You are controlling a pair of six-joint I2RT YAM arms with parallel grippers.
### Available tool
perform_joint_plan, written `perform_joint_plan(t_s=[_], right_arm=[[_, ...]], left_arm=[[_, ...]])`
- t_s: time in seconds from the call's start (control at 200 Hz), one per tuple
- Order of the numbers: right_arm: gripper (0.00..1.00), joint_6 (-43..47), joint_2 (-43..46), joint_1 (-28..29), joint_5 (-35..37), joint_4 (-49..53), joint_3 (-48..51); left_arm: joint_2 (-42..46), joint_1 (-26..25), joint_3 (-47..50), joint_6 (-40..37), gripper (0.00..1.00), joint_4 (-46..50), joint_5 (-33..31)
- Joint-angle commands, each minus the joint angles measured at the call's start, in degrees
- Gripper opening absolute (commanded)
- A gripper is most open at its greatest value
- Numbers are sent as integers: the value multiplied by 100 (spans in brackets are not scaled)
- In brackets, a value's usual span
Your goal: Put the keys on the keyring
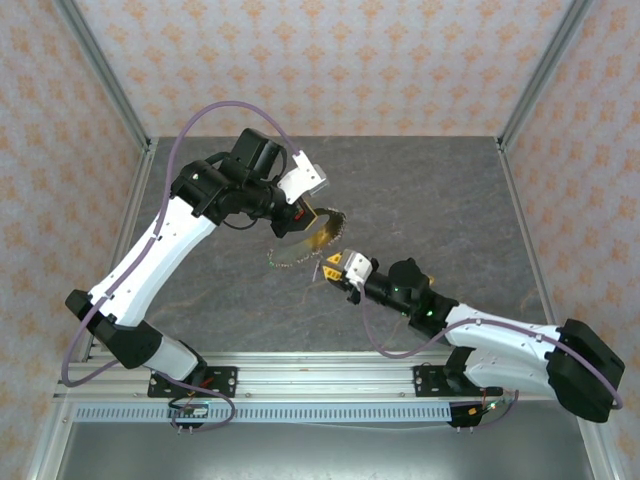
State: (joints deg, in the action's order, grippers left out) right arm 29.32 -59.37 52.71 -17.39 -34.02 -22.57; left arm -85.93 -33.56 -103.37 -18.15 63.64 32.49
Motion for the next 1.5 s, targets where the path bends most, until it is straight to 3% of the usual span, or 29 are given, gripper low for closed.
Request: perform_joint_plan(t_s=[0.0,0.656,0.871,1.496], right_arm=[[20,-80,-112,59,-213,-323,-116],[20,-118,-664,240,146,-1210,-244],[21,-41,-748,278,532,-1205,-258],[25,51,-610,284,455,-647,-200]], left_arm=[[89,-72,-207,-57,0,-14,-84],[191,-98,-146,126,0,-122,-104],[199,-98,-150,143,0,-147,-93],[287,-98,-86,137,0,-237,-110]])
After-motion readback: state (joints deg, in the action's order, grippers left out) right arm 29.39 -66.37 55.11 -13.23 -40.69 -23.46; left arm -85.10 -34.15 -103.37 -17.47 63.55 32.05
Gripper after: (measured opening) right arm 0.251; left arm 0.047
